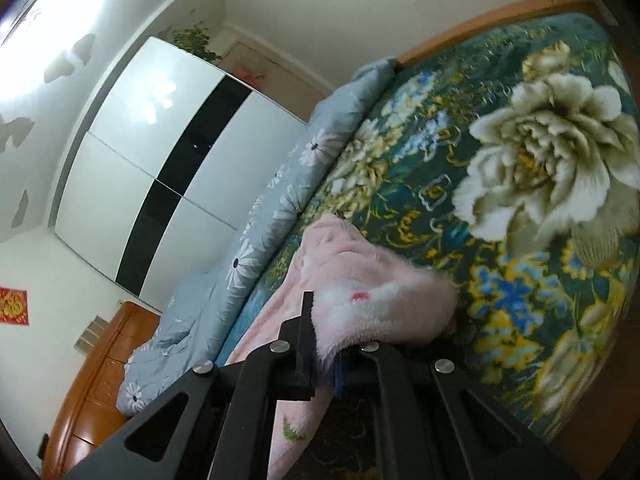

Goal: Fold clothes
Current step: 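Grasp a pink garment edge with the left gripper while the right gripper grasps another edge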

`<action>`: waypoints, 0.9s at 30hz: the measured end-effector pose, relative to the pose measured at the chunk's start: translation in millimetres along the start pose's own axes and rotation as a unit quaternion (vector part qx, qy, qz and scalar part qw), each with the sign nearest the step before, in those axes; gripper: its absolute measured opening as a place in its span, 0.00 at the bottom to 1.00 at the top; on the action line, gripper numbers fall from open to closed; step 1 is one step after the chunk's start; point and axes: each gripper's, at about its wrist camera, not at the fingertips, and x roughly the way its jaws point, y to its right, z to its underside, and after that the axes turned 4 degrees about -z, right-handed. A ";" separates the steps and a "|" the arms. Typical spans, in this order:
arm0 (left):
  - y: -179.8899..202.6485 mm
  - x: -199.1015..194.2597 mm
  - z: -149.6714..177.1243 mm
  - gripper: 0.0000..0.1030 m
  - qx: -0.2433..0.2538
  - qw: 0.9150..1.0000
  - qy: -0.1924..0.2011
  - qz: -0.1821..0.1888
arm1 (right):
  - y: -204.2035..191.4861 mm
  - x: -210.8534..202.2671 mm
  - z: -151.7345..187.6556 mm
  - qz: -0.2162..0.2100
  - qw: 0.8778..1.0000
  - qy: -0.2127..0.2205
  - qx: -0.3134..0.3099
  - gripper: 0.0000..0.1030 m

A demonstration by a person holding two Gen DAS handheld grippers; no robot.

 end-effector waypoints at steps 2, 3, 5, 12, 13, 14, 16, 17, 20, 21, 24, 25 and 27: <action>6.7 1.6 -7.1 0.05 -0.004 1.000 -0.002 0.010 | -7.2 4.5 -2.3 -0.003 1.000 -0.003 -0.008 0.05; 13.4 4.6 -13.5 0.05 -0.002 1.000 0.000 0.012 | -11.9 6.3 -4.1 -0.004 1.000 -0.005 -0.012 0.05; 27.4 11.8 -28.3 0.05 0.000 1.000 0.004 0.016 | -24.8 10.0 -10.7 -0.005 1.000 -0.005 -0.019 0.05; 85.2 75.4 -109.3 0.05 0.012 0.999 0.026 -0.016 | -82.5 62.6 -56.2 0.008 0.999 -0.007 -0.047 0.05; 92.4 89.9 -120.8 0.05 0.014 0.999 0.025 -0.025 | -89.0 73.4 -63.2 0.014 0.999 -0.009 -0.051 0.05; 97.9 106.2 -131.9 0.05 0.013 0.999 0.020 -0.033 | -95.0 86.6 -70.7 0.023 0.998 -0.013 -0.054 0.05; 107.9 139.9 -152.5 0.05 0.012 0.998 0.012 -0.053 | -104.9 118.0 -84.8 0.044 0.997 -0.026 -0.058 0.05; 111.8 158.3 -160.7 0.05 0.014 0.997 0.008 -0.069 | -107.8 137.2 -91.2 0.057 0.996 -0.035 -0.059 0.05; 121.3 214.9 -181.1 0.05 0.020 0.993 -0.008 -0.116 | -112.0 192.5 -104.5 0.089 0.993 -0.057 -0.058 0.06; 122.9 233.5 -184.7 0.05 0.022 0.991 -0.017 -0.130 | -111.7 211.6 -107.1 0.103 0.991 -0.063 -0.061 0.06; 127.1 278.6 -190.4 0.05 0.037 0.984 -0.033 -0.168 | -107.9 266.1 -111.6 0.140 0.984 -0.081 -0.073 0.06; 127.0 289.6 -191.0 0.05 0.043 0.982 -0.035 -0.181 | -105.0 281.6 -111.0 0.148 0.982 -0.087 -0.078 0.06; 123.8 307.6 -191.8 0.05 0.051 0.978 -0.040 -0.200 | -96.4 307.3 -106.3 0.159 0.979 -0.098 -0.085 0.06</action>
